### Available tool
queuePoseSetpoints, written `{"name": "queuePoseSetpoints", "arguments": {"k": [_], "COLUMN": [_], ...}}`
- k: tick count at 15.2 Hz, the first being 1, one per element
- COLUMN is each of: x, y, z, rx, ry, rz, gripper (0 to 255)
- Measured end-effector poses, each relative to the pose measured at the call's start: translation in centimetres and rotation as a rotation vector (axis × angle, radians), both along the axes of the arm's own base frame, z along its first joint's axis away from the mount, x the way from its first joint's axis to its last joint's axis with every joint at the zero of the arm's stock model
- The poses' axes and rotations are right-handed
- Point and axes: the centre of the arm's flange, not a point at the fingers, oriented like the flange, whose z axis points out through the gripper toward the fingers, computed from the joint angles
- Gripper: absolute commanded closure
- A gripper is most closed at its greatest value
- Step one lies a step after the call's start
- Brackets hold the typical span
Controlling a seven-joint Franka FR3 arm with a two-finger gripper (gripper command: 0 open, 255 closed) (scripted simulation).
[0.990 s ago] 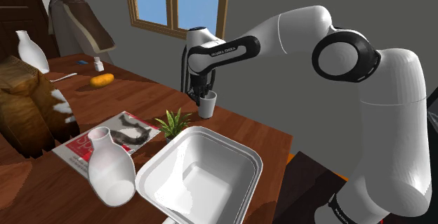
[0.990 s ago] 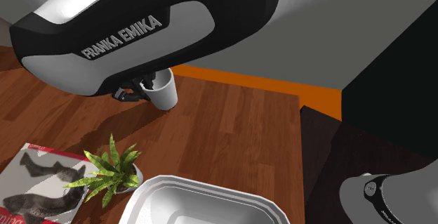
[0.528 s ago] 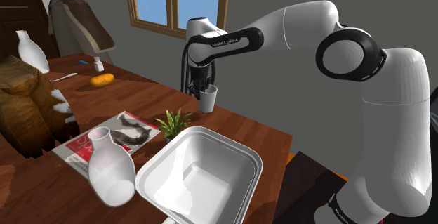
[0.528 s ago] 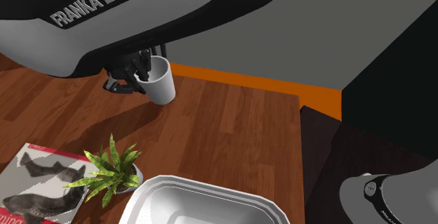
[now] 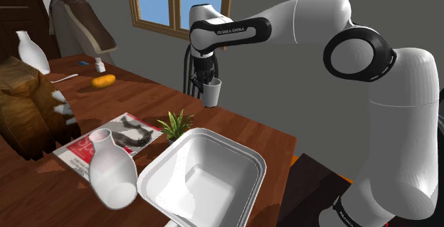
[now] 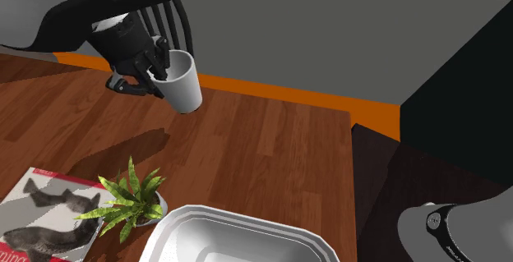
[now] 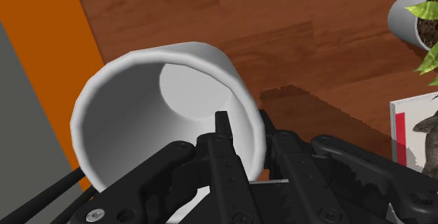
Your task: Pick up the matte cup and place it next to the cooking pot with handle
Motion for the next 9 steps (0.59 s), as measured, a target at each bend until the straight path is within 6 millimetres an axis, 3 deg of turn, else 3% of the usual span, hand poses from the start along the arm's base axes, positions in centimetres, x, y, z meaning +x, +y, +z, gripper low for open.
{"name": "queuePoseSetpoints", "arguments": {"k": [9], "x": [0.0], "y": [0.1], "z": [4.6], "rx": [0.0], "ry": [0.0], "rz": [0.0], "gripper": [255]}}
